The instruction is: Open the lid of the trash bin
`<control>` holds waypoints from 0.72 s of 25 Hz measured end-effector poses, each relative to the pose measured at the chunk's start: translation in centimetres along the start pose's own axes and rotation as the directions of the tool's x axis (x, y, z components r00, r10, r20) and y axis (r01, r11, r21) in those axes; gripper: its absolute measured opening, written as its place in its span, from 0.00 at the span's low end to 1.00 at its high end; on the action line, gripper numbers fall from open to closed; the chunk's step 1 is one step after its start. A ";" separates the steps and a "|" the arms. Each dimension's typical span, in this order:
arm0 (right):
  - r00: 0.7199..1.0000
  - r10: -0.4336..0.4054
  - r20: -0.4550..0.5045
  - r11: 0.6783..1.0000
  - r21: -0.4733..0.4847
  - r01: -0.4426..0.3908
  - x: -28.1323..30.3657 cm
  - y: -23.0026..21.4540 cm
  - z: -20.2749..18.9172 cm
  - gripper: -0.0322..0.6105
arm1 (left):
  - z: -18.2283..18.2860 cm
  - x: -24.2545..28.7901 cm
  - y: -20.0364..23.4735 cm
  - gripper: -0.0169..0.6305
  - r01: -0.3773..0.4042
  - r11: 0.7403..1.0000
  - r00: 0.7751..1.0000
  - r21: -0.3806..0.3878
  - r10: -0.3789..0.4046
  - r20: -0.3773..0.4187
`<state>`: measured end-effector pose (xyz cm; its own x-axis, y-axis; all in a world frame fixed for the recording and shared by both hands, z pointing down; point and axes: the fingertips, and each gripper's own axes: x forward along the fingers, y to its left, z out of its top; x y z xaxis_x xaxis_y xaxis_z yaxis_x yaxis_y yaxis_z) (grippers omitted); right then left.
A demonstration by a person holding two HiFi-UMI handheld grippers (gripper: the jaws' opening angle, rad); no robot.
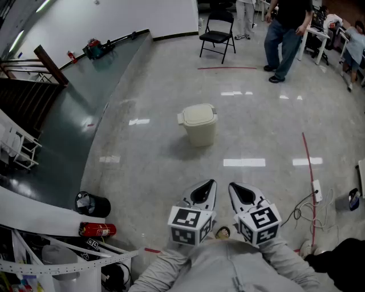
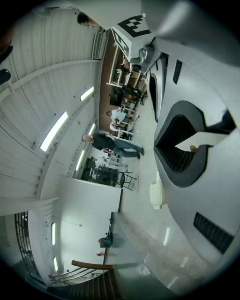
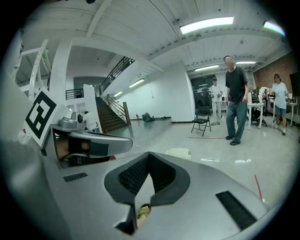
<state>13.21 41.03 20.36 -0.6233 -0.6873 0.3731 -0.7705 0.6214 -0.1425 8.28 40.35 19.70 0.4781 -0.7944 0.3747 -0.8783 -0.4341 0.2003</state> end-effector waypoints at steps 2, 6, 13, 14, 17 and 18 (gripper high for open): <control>1.000 0.002 0.002 1.000 -0.007 -0.002 0.0 0.4 0.1 0.04 | -0.1 -0.2 0.0 0.03 0.002 1.000 1.000 0.003 -0.002 0.000; 1.000 0.002 0.009 1.000 -0.016 -0.002 -0.2 0.9 0.3 0.04 | -0.1 -0.7 0.0 0.03 0.000 1.000 1.000 0.020 0.000 0.000; 1.000 0.005 0.013 1.000 -0.019 -0.005 -0.3 1.5 0.3 0.04 | -0.2 -1.1 0.1 0.03 0.001 1.000 1.000 0.007 -0.001 0.011; 1.000 0.006 0.015 1.000 -0.015 -0.006 -0.3 1.5 0.4 0.04 | -0.2 -1.2 0.2 0.03 -0.003 1.000 1.000 0.004 0.003 0.012; 1.000 0.007 0.010 1.000 -0.002 -0.007 0.1 1.7 0.5 0.04 | -0.4 -1.3 0.9 0.03 -0.016 1.000 1.000 -0.013 0.016 0.010; 1.000 0.007 0.007 1.000 0.002 -0.007 0.3 1.6 0.6 0.04 | -0.4 -1.2 1.1 0.03 -0.018 1.000 1.000 -0.020 0.018 0.006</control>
<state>11.68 41.59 19.73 -0.6292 -0.6858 0.3657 -0.7666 0.6251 -0.1467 6.69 41.04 19.86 0.4620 -0.8049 0.3724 -0.8867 -0.4110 0.2116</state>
